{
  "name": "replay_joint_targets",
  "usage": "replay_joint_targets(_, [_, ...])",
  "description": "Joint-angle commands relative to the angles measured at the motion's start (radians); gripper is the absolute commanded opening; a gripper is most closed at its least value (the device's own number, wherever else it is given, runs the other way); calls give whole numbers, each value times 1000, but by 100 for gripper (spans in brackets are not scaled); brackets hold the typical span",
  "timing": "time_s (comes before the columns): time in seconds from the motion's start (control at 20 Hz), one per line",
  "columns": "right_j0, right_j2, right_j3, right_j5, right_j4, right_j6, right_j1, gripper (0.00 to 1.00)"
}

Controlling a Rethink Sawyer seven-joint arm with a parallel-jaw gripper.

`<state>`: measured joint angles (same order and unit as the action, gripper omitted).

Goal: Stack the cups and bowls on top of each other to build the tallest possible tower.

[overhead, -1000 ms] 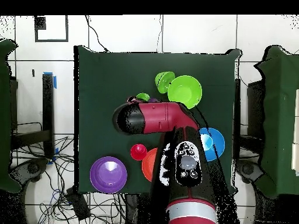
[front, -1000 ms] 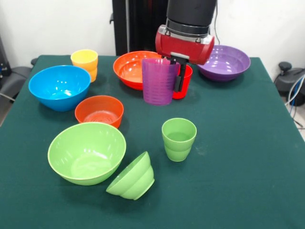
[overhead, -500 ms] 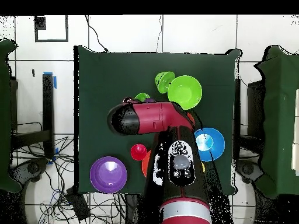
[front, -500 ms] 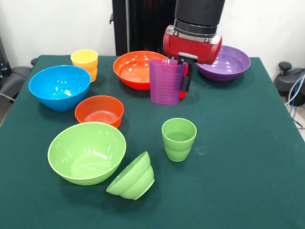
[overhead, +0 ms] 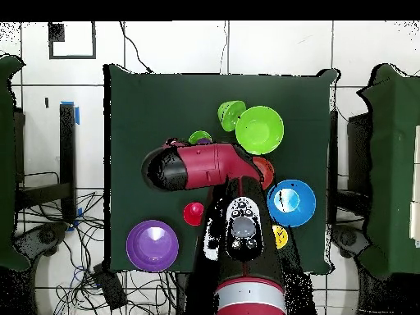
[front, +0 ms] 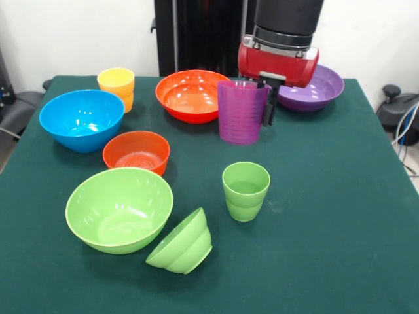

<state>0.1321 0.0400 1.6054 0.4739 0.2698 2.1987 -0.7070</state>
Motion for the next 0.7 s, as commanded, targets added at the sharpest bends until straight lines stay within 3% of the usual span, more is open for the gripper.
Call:
replay_joint_targets(0.05, [-14,44,31,-76,73,5,92,0])
replay_joint_targets(0.7, [-1,34,-4,-113,85,-18,131,0])
